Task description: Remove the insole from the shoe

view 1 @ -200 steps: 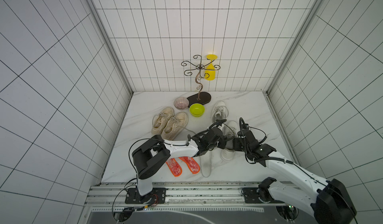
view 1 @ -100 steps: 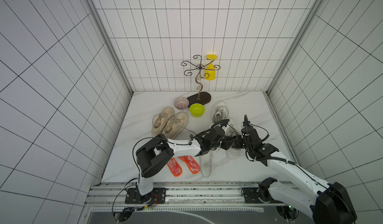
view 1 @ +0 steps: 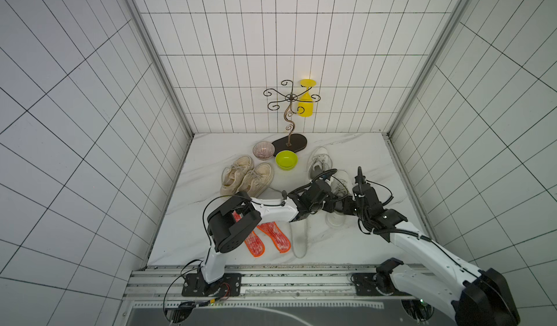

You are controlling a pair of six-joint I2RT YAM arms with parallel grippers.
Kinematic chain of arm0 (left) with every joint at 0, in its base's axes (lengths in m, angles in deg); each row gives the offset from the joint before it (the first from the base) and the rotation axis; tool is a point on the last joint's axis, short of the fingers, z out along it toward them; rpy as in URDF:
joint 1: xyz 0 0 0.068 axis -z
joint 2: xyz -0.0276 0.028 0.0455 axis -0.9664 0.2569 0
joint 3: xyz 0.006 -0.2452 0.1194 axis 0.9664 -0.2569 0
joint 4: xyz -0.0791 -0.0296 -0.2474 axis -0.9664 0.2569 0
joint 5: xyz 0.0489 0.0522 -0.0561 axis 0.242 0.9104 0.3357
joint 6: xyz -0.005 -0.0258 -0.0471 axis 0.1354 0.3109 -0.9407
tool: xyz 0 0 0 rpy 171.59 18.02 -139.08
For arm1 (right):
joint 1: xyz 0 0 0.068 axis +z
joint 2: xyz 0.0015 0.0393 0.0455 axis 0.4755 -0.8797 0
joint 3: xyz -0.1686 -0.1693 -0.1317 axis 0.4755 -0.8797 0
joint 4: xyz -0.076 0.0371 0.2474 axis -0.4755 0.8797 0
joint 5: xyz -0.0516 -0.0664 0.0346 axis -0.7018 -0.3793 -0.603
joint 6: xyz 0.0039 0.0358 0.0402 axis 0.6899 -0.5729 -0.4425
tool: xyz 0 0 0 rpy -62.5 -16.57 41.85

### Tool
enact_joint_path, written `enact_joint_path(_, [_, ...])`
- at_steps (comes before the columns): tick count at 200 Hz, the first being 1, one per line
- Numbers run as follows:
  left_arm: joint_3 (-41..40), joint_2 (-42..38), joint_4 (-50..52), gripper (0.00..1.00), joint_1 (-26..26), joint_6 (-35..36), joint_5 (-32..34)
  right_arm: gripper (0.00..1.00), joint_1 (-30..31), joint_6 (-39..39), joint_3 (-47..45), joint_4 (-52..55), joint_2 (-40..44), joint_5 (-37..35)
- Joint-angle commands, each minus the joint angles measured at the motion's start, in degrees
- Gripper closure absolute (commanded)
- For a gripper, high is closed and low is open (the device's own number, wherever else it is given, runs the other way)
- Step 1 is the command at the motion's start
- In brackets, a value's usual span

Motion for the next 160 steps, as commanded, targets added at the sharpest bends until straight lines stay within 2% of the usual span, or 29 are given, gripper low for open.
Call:
enact_joint_path(1, [1.20,0.77,0.33,0.72,-0.03,-0.61,1.01,0.64,-0.18,0.56,7.47,2.55,1.35,2.93])
enact_joint_path(58, [1.26,0.06,-0.37,0.72,-0.03,-0.39,0.22,0.67,1.12,-1.77,8.84,8.46,4.45,9.33])
enact_joint_path(123, [0.98,-0.29,-0.83,0.73,-0.03,-0.48,-0.35,0.70,1.07,-3.01,7.69,3.79,-1.68,11.45])
enact_joint_path(160, [0.18,-0.85,-1.34,0.78,-0.03,-1.00,-0.75,0.70,-0.12,-4.78,5.80,0.84,-6.79,10.96])
